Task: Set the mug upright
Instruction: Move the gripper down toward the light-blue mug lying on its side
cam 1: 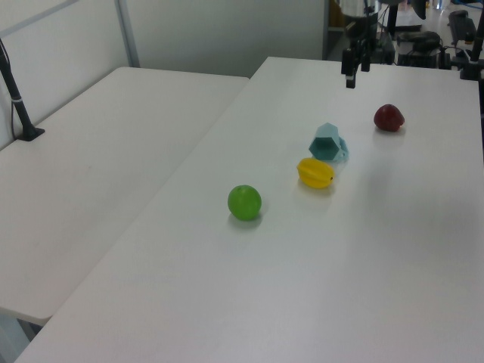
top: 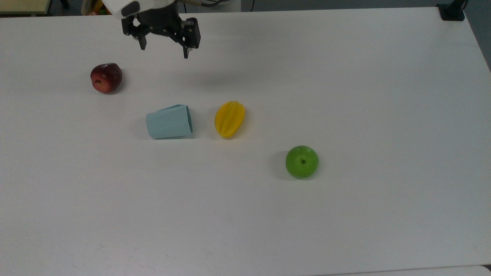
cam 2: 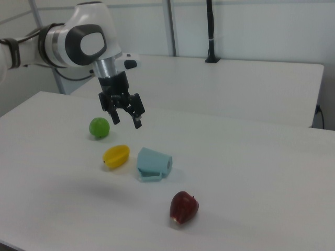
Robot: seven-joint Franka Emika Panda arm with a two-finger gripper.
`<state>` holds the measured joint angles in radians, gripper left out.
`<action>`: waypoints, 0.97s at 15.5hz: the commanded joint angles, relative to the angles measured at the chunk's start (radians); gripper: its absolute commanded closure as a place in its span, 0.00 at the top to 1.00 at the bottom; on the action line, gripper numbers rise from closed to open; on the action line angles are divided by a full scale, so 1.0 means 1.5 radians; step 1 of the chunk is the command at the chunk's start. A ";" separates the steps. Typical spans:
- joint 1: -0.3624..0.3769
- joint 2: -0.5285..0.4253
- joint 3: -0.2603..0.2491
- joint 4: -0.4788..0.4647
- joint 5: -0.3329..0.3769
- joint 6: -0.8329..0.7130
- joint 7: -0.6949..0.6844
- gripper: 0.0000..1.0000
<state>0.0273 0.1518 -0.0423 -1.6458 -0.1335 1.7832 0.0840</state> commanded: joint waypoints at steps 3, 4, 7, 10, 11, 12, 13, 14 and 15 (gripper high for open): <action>0.092 0.072 -0.009 0.005 -0.184 0.025 0.016 1.00; 0.100 0.082 -0.009 0.005 -0.203 0.029 0.017 1.00; 0.122 0.118 -0.010 0.005 -0.213 0.068 0.025 1.00; 0.127 0.150 -0.010 0.004 -0.235 0.097 0.026 1.00; 0.128 0.163 -0.010 0.005 -0.241 0.105 0.027 1.00; 0.128 0.175 -0.010 0.005 -0.250 0.112 0.039 0.99; 0.128 0.187 -0.010 0.005 -0.266 0.121 0.057 0.96; 0.128 0.200 -0.010 0.005 -0.284 0.130 0.078 0.92; 0.128 0.214 -0.011 0.005 -0.300 0.138 0.095 0.87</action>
<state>0.2020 0.4186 -0.0410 -1.6461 -0.5169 1.9494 0.1462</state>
